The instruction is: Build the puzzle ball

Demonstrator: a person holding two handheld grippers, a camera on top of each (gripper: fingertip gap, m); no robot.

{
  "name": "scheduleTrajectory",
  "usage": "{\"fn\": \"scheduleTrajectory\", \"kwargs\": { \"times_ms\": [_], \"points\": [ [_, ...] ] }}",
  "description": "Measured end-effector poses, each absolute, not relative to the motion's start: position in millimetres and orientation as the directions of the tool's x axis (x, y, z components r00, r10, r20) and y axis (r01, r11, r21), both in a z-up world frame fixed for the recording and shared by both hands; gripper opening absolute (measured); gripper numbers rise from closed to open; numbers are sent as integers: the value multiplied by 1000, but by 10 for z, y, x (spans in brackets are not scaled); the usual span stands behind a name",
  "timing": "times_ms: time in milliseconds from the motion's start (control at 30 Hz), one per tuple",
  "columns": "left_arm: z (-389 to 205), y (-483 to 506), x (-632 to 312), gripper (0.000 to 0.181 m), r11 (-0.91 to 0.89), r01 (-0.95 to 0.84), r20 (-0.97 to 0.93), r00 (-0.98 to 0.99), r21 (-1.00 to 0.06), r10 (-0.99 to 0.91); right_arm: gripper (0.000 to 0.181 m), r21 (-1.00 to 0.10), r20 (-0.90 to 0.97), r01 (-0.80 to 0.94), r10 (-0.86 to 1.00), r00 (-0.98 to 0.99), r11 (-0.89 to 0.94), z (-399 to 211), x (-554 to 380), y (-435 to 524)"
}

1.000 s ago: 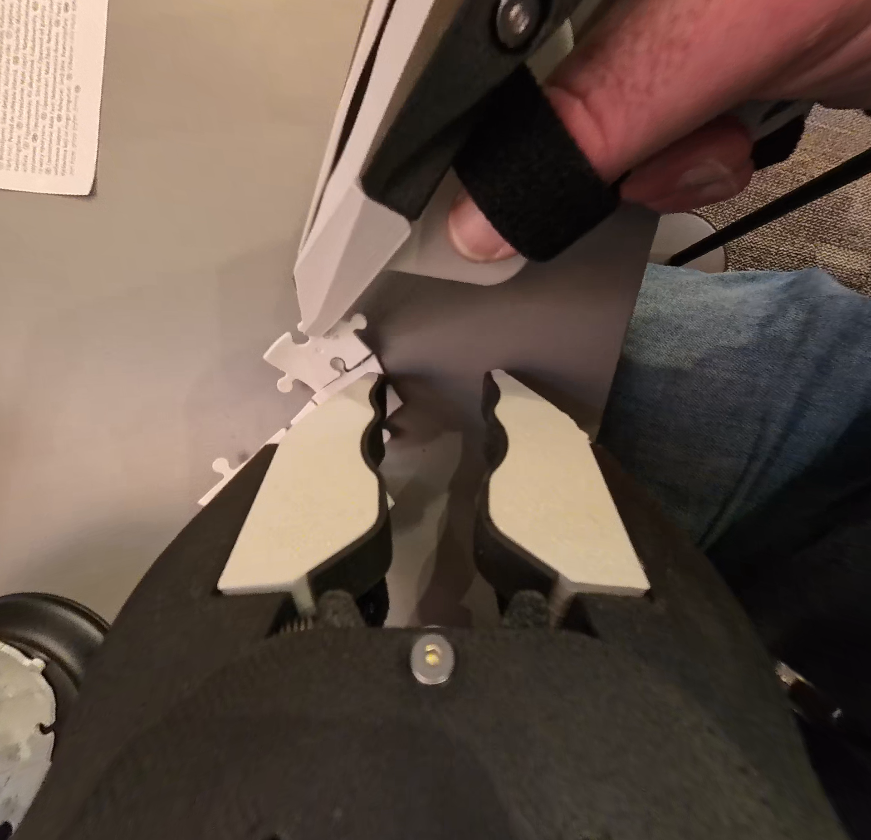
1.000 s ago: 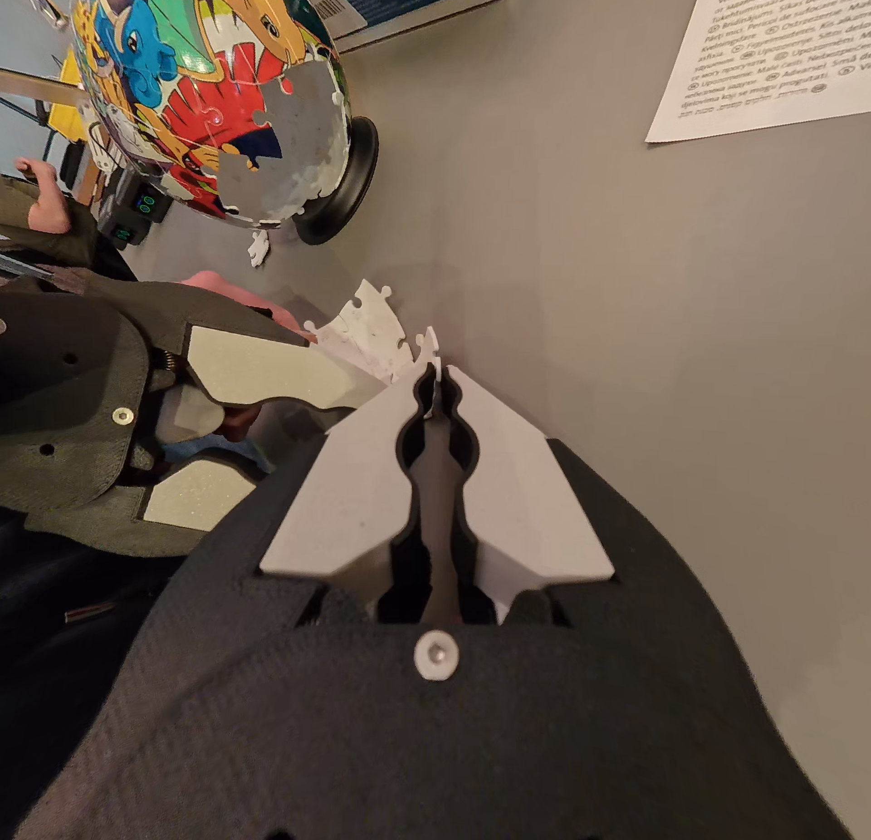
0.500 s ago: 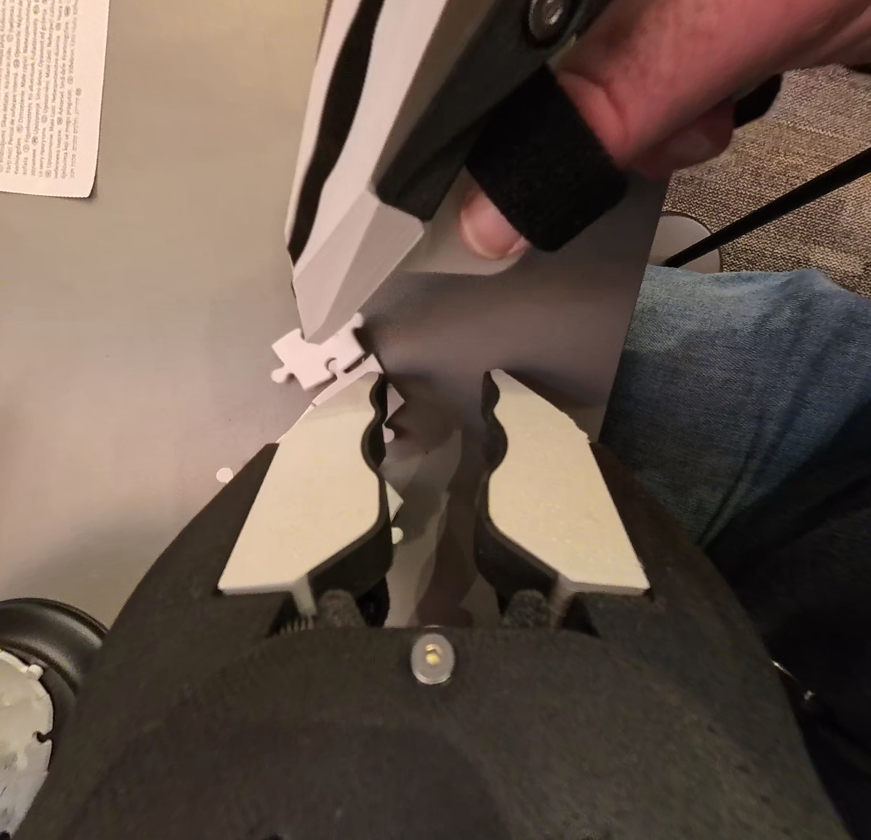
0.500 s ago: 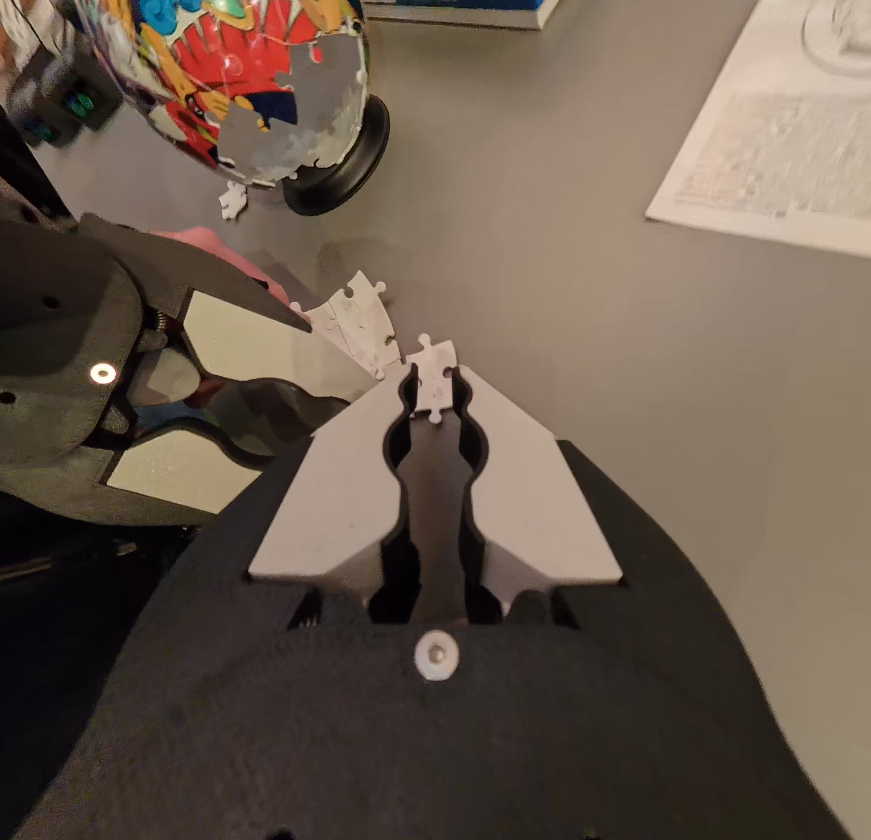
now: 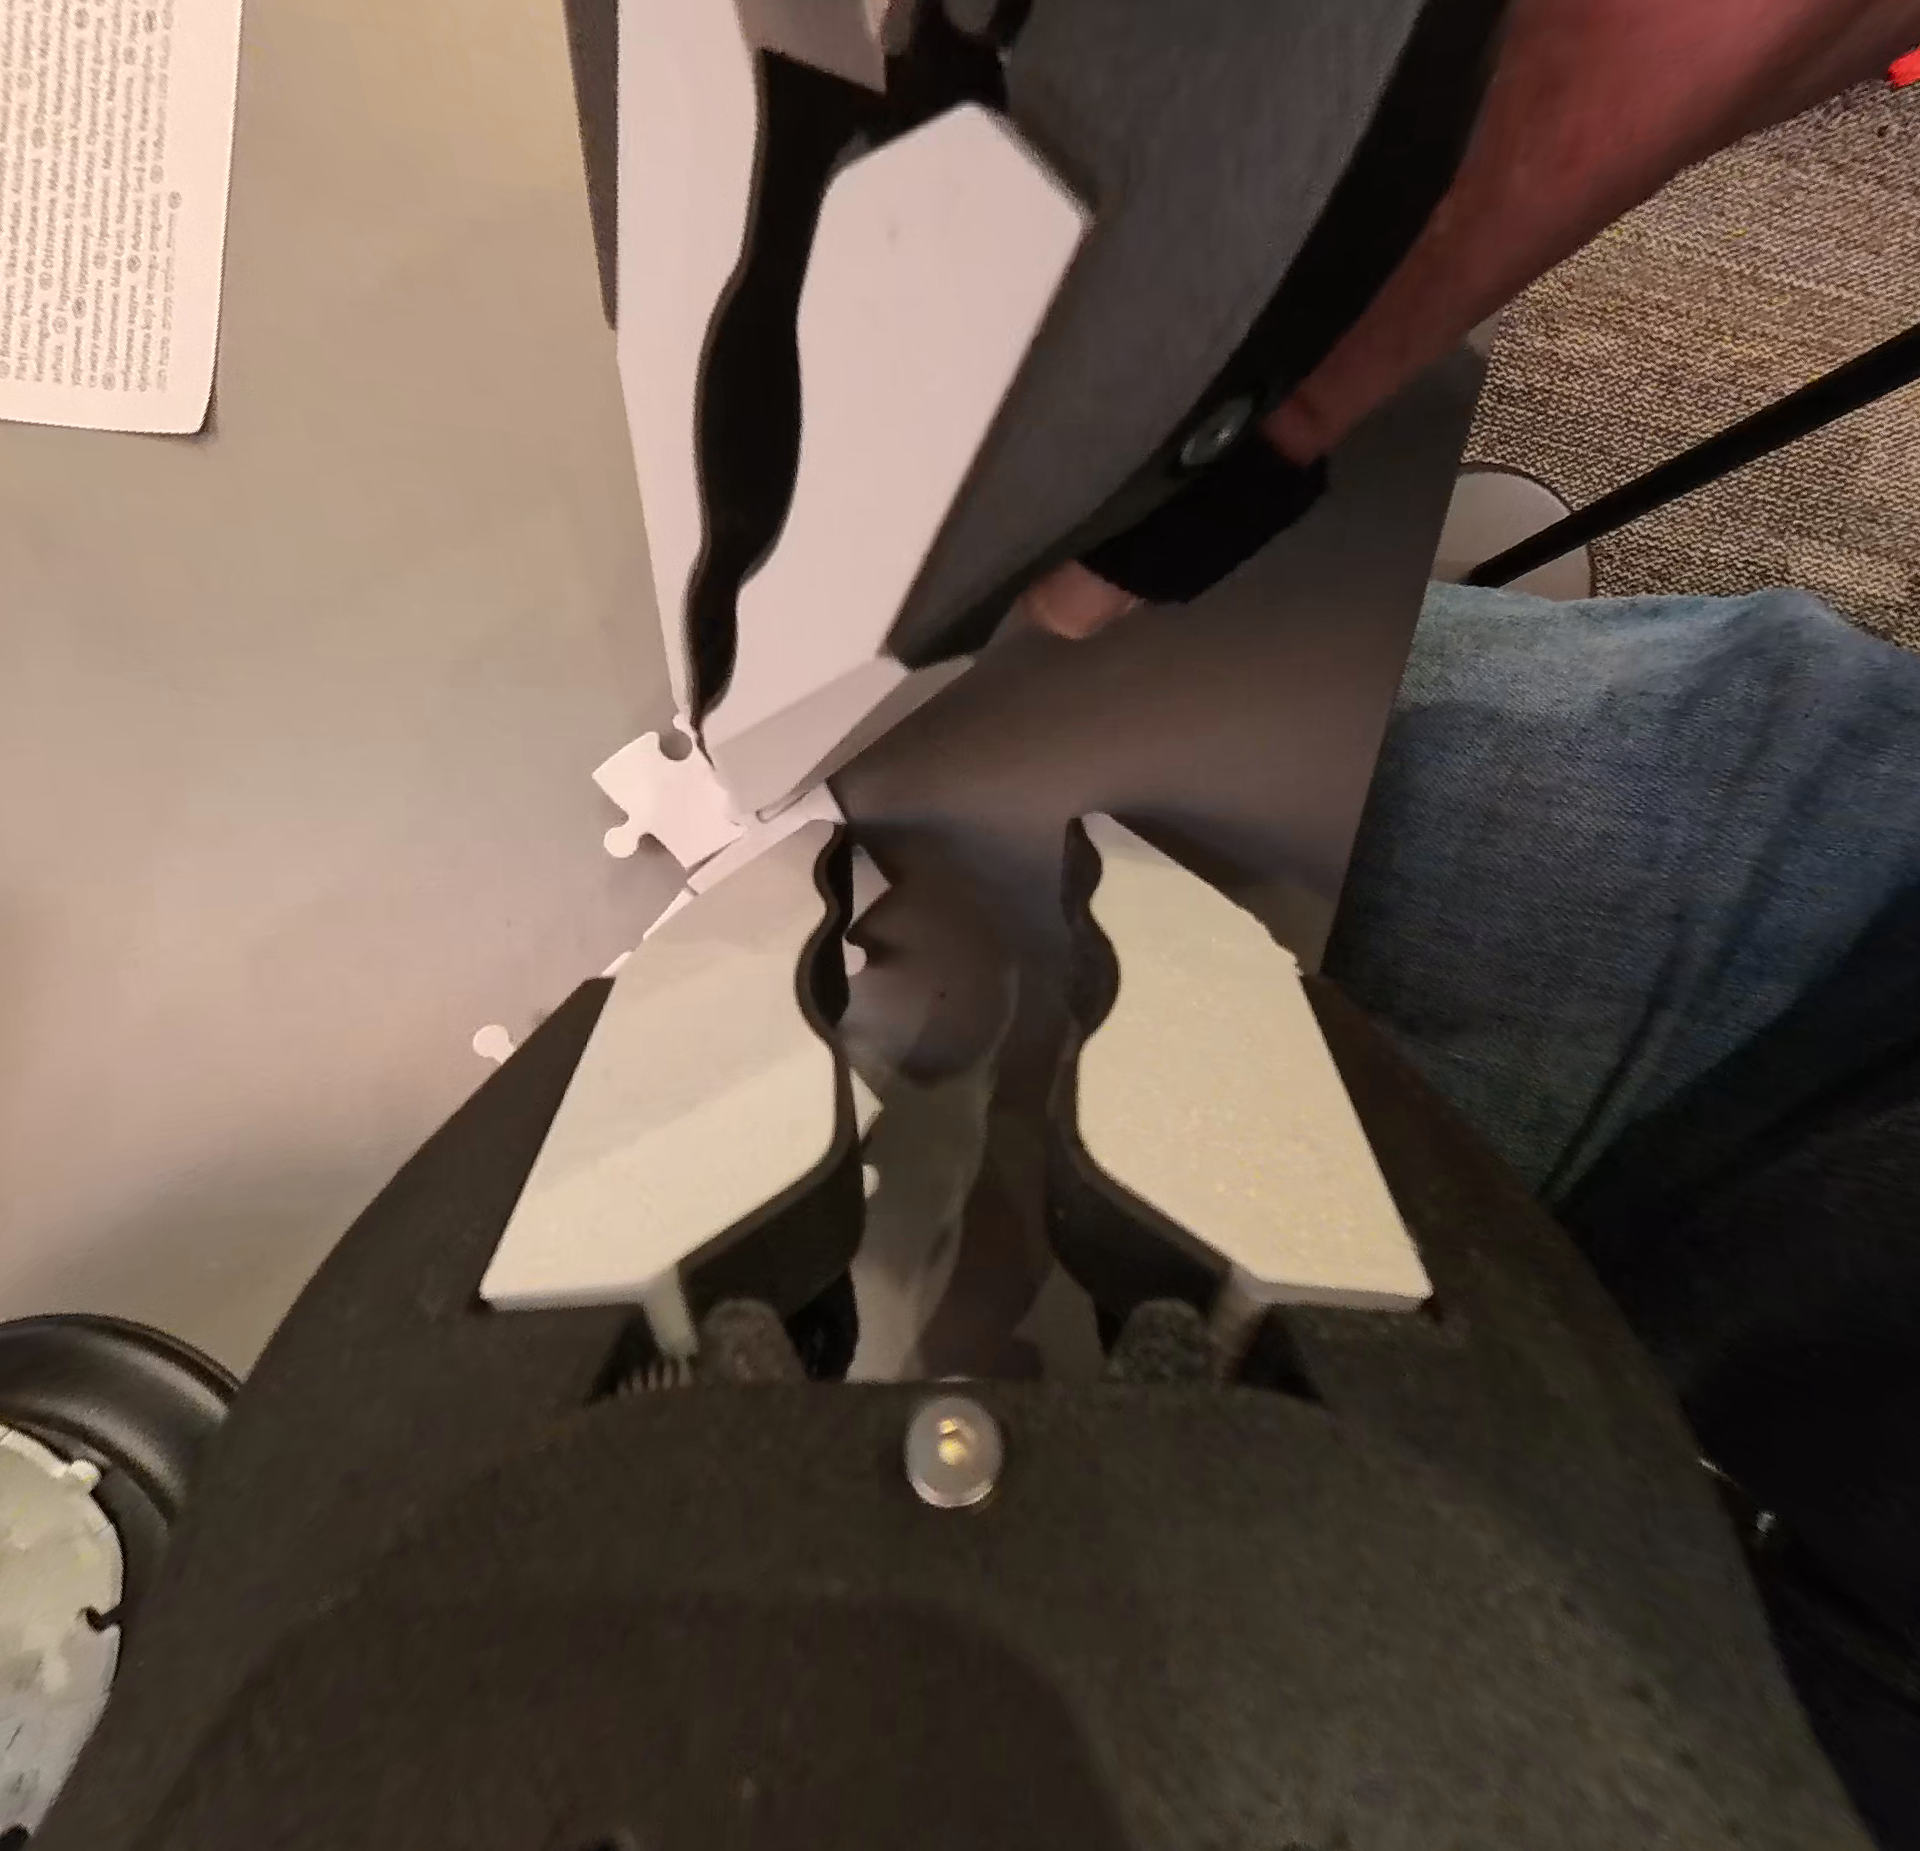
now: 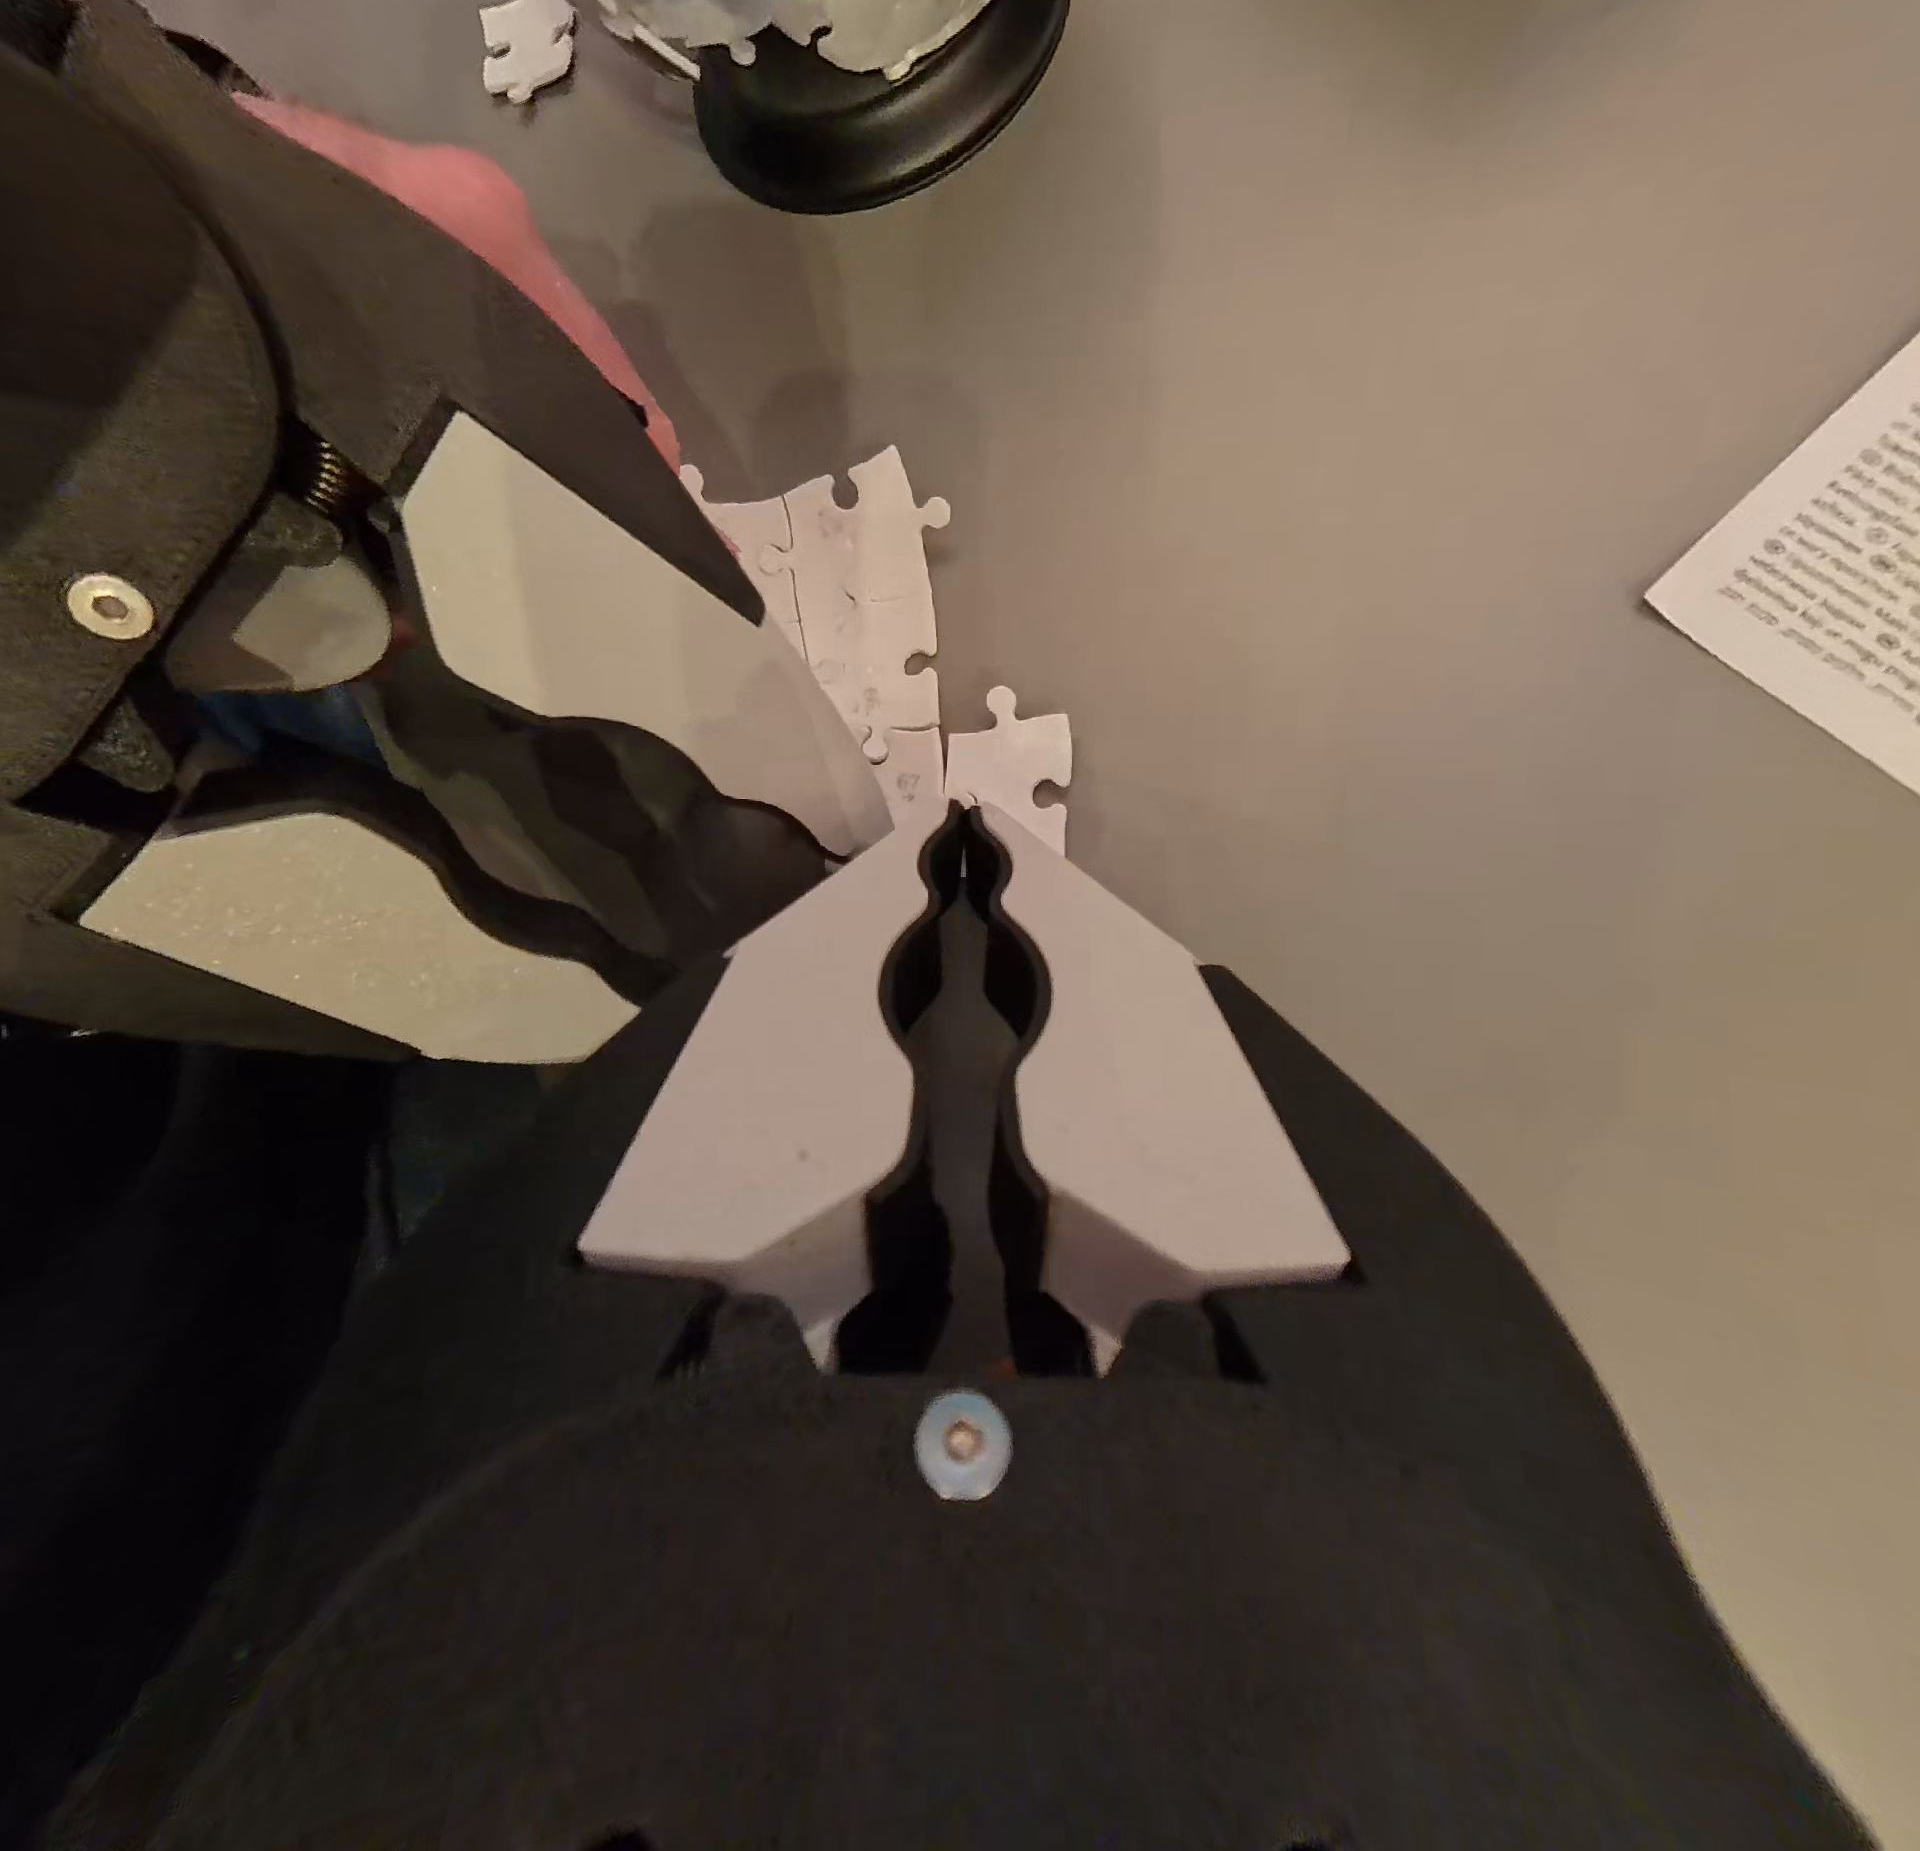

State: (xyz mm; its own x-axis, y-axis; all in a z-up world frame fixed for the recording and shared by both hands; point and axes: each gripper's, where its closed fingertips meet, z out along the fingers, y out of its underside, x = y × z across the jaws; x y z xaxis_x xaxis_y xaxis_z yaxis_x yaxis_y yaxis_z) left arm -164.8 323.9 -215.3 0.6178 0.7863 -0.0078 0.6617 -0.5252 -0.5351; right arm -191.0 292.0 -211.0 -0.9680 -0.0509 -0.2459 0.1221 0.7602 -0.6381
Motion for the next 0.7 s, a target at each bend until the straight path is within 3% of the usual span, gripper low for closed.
{"fn": "scheduleTrajectory", "kwargs": {
  "times_ms": [233, 633, 700],
  "points": [
    [-2150, 3224, -1635, 44, -533, 656, -9, 626, -534, 780, 0, -625, -211, 79, -71, -975, 777, -2113, -1905, 2905],
    [-2070, 3113, -1569, 60, -529, 652, 6, 633, -543, 774, 0, -667, -235, 137, -32, -972, 732, -1993, -2067, 2858],
    [-2085, 3121, -1579, 63, -537, 653, 9, 640, -534, 768, 6, -648, -258, 159, -19, -966, 745, -2005, -2106, 2890]
  ]
}}
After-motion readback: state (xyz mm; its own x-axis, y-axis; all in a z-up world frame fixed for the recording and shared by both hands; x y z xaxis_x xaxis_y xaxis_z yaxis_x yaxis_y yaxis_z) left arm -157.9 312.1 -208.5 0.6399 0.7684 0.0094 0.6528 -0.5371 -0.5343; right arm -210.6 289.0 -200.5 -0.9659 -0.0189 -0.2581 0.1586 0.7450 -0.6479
